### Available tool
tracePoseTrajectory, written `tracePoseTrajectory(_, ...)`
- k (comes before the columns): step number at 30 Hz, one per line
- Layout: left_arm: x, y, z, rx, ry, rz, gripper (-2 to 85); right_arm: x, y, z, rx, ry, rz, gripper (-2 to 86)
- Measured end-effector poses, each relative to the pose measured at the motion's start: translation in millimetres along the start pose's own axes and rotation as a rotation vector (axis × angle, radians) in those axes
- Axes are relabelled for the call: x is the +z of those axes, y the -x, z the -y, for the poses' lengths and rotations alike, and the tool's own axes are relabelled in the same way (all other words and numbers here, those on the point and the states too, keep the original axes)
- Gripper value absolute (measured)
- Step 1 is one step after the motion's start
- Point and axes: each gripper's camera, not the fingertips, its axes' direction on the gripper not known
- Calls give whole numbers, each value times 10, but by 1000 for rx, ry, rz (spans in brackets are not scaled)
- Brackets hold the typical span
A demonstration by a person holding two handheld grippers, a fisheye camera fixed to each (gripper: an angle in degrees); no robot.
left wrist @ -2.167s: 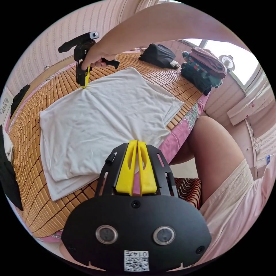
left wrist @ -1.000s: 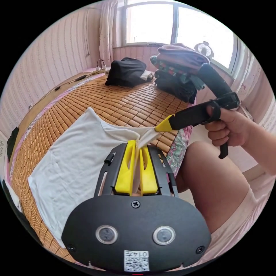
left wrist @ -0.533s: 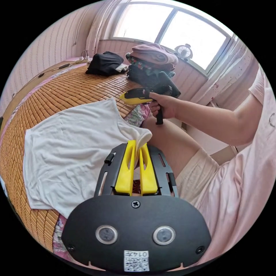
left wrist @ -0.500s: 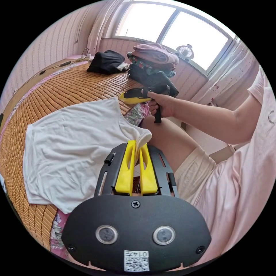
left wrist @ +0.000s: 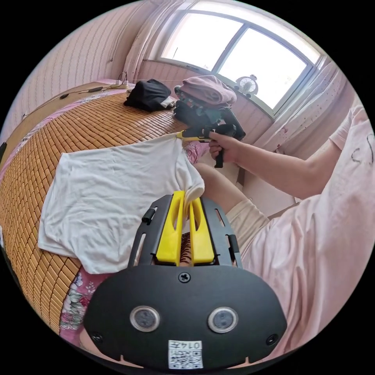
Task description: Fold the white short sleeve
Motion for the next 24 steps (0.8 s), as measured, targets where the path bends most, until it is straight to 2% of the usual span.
tracePoseTrajectory(5, -231, 126, 49, -56, -96, -124, -5, -297, 286, 65, -16, -92, -28, 8)
tracePoseTrajectory(8, -459, 368, 18, -135, -178, -157, -6, -116, 646, 271, -82, -73, 12, 8)
tracePoseTrajectory(12, -789, 831, -98, -283, -265, -112, -6, 539, 1251, 639, -194, 6, 25, 9)
tracePoseTrajectory(16, -1064, 1454, -256, -451, -302, 36, -5, 1314, 1719, 948, -235, 103, 50, 10)
tracePoseTrajectory(20, -1062, 2001, -293, -584, -276, 154, 1, 2219, 2124, 1146, -260, 242, -116, 14)
tracePoseTrajectory(24, -899, 2409, -302, -693, -236, 140, 24, 2701, 2335, 1235, -252, 275, -214, 28)
